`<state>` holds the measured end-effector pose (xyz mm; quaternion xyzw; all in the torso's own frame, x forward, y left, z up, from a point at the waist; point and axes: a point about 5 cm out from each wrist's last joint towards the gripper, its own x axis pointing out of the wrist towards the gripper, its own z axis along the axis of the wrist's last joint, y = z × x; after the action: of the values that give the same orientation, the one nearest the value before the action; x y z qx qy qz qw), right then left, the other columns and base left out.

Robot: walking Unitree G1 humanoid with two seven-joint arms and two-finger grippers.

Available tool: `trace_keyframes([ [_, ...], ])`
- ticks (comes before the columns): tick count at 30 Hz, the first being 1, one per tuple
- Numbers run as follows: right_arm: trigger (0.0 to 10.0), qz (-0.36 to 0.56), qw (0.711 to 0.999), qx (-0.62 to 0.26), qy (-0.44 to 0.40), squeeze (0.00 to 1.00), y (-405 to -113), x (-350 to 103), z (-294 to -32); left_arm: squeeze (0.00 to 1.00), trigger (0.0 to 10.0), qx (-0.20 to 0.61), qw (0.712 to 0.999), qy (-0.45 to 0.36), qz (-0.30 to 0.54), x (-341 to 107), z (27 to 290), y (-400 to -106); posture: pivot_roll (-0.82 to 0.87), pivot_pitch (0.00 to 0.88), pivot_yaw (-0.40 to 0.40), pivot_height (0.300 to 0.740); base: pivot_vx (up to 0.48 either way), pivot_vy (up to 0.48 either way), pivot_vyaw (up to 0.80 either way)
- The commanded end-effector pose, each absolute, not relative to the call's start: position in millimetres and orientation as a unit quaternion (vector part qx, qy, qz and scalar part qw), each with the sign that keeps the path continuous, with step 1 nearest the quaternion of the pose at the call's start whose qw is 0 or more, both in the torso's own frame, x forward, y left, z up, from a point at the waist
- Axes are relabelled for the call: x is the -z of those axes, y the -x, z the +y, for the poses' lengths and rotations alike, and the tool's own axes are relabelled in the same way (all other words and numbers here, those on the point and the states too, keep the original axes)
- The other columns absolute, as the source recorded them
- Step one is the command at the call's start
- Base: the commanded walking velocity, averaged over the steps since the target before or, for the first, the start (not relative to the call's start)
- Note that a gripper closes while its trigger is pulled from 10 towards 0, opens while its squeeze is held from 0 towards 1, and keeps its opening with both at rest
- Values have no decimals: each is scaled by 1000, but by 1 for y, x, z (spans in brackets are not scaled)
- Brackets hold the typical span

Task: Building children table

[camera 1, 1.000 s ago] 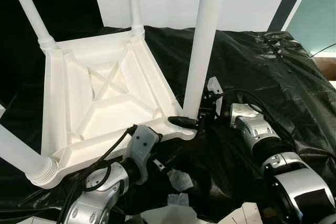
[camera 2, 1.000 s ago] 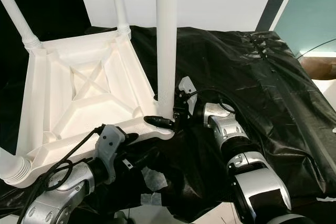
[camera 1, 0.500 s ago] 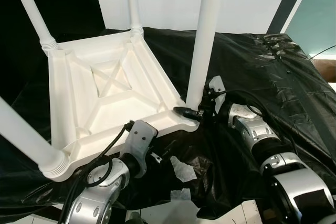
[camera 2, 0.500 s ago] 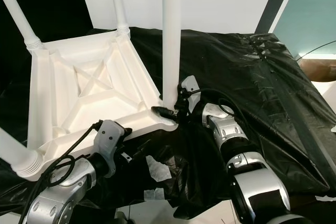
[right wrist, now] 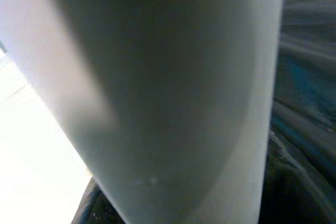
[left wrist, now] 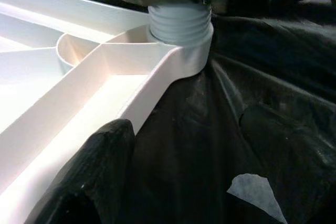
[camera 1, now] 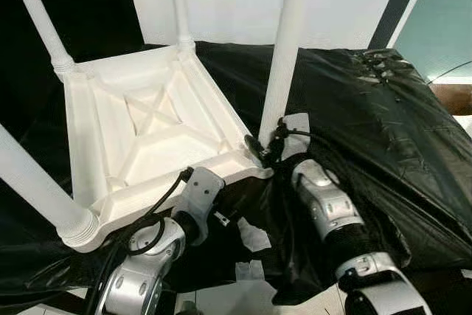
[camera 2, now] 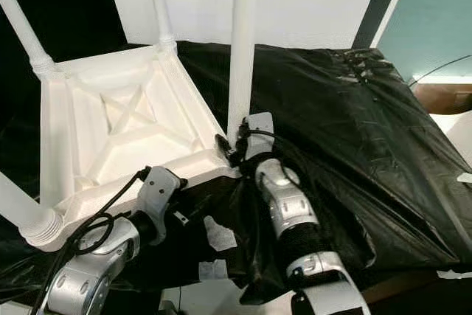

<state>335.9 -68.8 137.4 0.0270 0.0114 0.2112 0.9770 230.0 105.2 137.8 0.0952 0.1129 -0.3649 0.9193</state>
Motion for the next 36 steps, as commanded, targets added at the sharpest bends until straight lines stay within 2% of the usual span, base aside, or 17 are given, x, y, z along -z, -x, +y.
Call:
trace_keyframes([
  [1, 10000, 44, 972, -225, -58, 0, -328, -125, -61, 0, 10000, 308, 939, -109, 105, -139, 111, -238, 172, 62, -46, 740, 0, 0, 0],
  [7, 10000, 13, 974, -221, -48, 0, -330, -139, -65, 0, 10000, 292, 944, -117, 98, -141, 116, -245, 170, 62, -33, 740, 0, 0, 0],
  [8, 10000, 6, 973, -226, -50, 769, -331, -141, -67, 0, 10000, 291, 944, -117, 98, -141, 116, -246, 170, 60, -31, 740, 0, 0, 0],
  [9, 10000, 6, 973, -226, -50, 769, -331, -141, -67, 0, 10000, 291, 944, -117, 98, -141, 116, -246, 170, 60, -31, 740, 0, 0, 0],
  [10, 10000, -1, 971, -233, -54, 1000, -332, -143, -68, 0, 10000, 290, 945, -119, 97, -142, 117, -246, 172, 60, -27, 740, 0, 0, 0],
  [16, 10000, -26, 964, -261, -46, 1000, -333, -153, -77, 0, 10000, 287, 945, -124, 96, -142, 119, -248, 168, 57, -17, 740, 0, 0, 0],
  [17, 10000, -32, 958, -281, -40, 718, -333, -154, -82, 0, 10000, 286, 945, -126, 96, -143, 120, -249, 166, 57, -12, 740, 0, 0, 0],
  [18, 10000, -32, 958, -281, -40, 718, -333, -154, -82, 0, 10000, 286, 945, -126, 96, -143, 120, -249, 166, 57, -12, 740, 0, 0, 0],
  [19, 10000, -34, 953, -300, -35, 0, -333, -156, -85, 0, 10000, 285, 945, -127, 95, -143, 121, -250, 161, 57, -5, 740, 0, 0, 0],
  [20, 10000, -44, 942, -332, -24, 0, -333, -160, -88, 0, 10000, 285, 945, -129, 95, -143, 123, -251, 148, 58, 9, 740, 0, 0, 0],
  [24, 10000, -59, 927, -371, -4, 0, -334, -164, -89, 0, 10000, 286, 945, -130, 97, -143, 125, -252, 138, 57, 23, 740, 0, 0, 0],
  [26, 10000, -63, 917, -395, 12, 0, -338, -168, -89, 0, 10000, 290, 942, -137, 102, -142, 127, -254, 111, 60, 58, 740, 0, 0, 0],
  [36, 10000, -62, 890, -450, 42, 0, -349, -176, -92, 0, 10000, 287, 941, -146, 102, -149, 135, -261, 104, 79, 98, 740, 0, 0, 0],
])
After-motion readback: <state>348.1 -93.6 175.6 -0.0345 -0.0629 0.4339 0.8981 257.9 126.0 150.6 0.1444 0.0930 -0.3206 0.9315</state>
